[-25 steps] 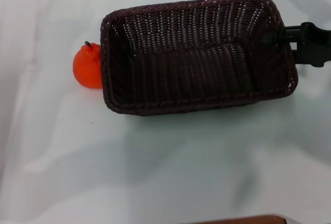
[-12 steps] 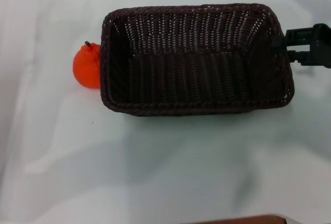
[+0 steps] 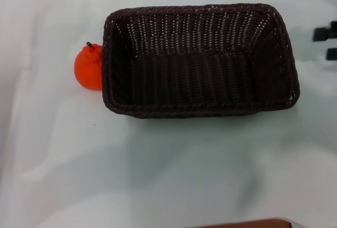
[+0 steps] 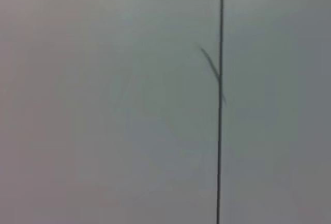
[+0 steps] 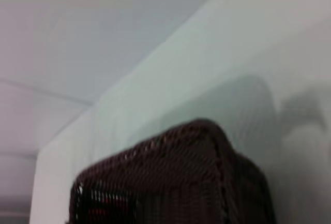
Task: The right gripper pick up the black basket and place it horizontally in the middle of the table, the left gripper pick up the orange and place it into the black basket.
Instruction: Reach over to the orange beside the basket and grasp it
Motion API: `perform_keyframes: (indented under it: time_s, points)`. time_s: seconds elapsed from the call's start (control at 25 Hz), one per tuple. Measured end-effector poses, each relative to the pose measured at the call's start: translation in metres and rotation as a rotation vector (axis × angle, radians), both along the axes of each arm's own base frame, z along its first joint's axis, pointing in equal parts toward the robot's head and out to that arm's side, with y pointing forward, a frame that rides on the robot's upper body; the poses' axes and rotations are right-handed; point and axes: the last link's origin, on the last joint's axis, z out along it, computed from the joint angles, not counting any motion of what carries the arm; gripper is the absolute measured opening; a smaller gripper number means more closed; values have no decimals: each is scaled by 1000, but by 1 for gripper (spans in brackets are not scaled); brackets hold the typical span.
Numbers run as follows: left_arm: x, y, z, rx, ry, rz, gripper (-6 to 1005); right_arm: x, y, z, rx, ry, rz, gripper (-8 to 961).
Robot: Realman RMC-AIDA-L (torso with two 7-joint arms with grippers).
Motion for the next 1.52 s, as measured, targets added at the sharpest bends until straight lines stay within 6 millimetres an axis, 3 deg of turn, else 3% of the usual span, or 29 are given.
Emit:
perform_keyframes:
  time_s: [0.12,0.28,0.64,0.84,1.16,1.52]
  points:
    - [-6,-1,2,-48,-80,5,907,4,-5,17,64,4,-3,772]
    - [-11,3,11,-270,-165,-43,907,4,-6,32,185,50,58,788]
    - [-10,-2,21,-659,-70,-142,908,-1,2,38,405,192,240,786]
    - [0,-4,1,-752,19,-183,907,-6,3,28,494,261,379,785]
    - [19,5,-27,-760,61,-200,907,-3,0,12,668,343,486,783]
    - [40,19,-54,-833,111,-236,908,17,-4,0,853,296,454,781]
